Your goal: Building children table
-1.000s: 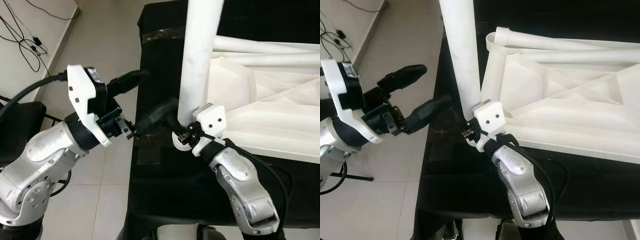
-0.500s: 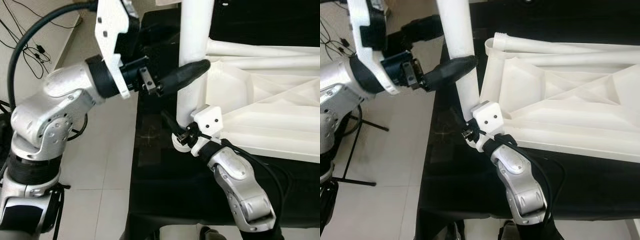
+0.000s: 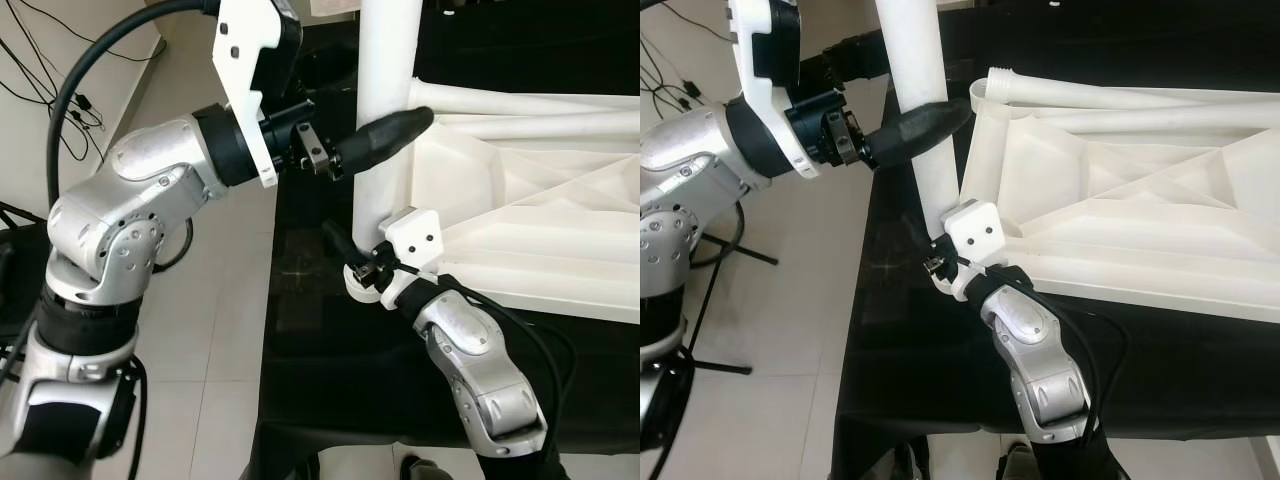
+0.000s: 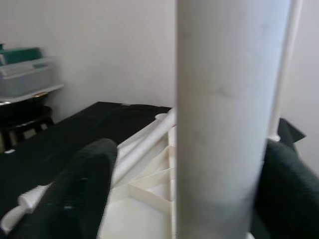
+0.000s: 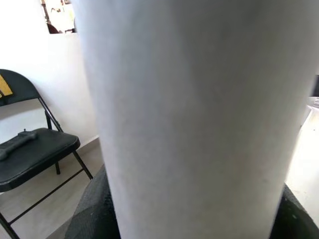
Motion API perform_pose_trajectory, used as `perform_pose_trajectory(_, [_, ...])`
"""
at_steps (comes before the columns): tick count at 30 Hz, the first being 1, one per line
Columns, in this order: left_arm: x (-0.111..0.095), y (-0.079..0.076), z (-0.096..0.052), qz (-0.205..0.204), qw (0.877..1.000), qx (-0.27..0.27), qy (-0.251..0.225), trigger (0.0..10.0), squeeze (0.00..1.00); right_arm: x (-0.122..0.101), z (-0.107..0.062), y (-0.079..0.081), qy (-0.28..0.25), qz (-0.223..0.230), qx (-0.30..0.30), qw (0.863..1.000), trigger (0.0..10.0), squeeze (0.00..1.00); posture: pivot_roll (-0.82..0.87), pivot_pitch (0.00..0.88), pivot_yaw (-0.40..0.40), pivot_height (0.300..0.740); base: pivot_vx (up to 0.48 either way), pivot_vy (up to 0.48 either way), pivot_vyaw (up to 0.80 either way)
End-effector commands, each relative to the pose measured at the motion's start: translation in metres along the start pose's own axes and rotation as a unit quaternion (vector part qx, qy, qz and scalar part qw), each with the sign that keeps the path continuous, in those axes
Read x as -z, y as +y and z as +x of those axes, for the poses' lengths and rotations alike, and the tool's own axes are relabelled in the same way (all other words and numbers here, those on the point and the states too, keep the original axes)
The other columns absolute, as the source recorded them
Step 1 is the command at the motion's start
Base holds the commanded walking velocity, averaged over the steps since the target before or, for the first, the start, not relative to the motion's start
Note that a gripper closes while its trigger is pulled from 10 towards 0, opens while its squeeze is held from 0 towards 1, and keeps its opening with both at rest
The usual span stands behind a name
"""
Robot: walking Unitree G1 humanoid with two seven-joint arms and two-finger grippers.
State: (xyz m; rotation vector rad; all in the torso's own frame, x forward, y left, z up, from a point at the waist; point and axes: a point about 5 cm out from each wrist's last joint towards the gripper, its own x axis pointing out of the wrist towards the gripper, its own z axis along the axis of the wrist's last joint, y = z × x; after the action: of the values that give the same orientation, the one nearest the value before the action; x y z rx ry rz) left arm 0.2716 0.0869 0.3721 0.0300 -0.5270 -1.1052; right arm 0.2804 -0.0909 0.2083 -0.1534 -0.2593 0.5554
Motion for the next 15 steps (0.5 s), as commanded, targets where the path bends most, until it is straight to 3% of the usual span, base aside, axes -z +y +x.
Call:
perform_pose_trajectory(1, [0.006, 0.017, -0.011, -0.020, 0.997, -0.068, 0.011, 3.4, 0.00, 0.028, -0.006, 0.016, 0.058, 0.035, -0.036, 0.997, 10.0, 0.00, 0.01, 0.258, 0.137, 0.740, 0.000, 0.000, 0.00])
perform_pose_trajectory(2, [0.009, 0.018, -0.012, -0.041, 0.997, -0.066, 0.012, 3.7, 0.00, 0.028, -0.005, 0.016, 0.058, 0.035, -0.036, 0.997, 10.0, 0.00, 0.01, 0.257, 0.137, 0.740, 0.000, 0.000, 0.00])
perform_pose_trajectory(4, [0.009, 0.018, -0.012, -0.041, 0.997, -0.066, 0.012, 3.7, 0.00, 0.028, -0.005, 0.016, 0.058, 0.035, -0.036, 0.997, 10.0, 0.00, 0.01, 0.257, 0.137, 0.740, 0.000, 0.000, 0.00])
perform_pose_trajectory(5, [0.013, 0.018, -0.010, -0.050, 0.997, -0.061, 0.020, 8.0, 0.00, 0.028, -0.005, 0.016, 0.058, 0.035, -0.037, 0.997, 10.0, 0.00, 0.01, 0.255, 0.137, 0.740, 0.000, 0.000, 0.00])
perform_pose_trajectory(7, [0.013, 0.018, -0.010, -0.050, 0.997, -0.061, 0.020, 8.0, 0.00, 0.028, -0.005, 0.016, 0.058, 0.035, -0.037, 0.997, 10.0, 0.00, 0.01, 0.255, 0.137, 0.740, 0.000, 0.000, 0.00])
perform_pose_trajectory(8, [0.017, 0.019, -0.004, -0.050, 0.997, -0.054, 0.034, 10.0, 0.00, 0.029, -0.005, 0.016, 0.058, 0.034, -0.037, 0.997, 10.0, 0.00, 0.01, 0.253, 0.140, 0.740, 0.000, 0.000, 0.00])
perform_pose_trajectory(15, [0.021, 0.025, 0.004, -0.021, 0.996, -0.057, 0.070, 10.0, 0.00, 0.029, -0.004, 0.017, 0.057, 0.034, -0.036, 0.997, 10.0, 0.00, 0.01, 0.251, 0.144, 0.740, 0.000, 0.000, 0.00])
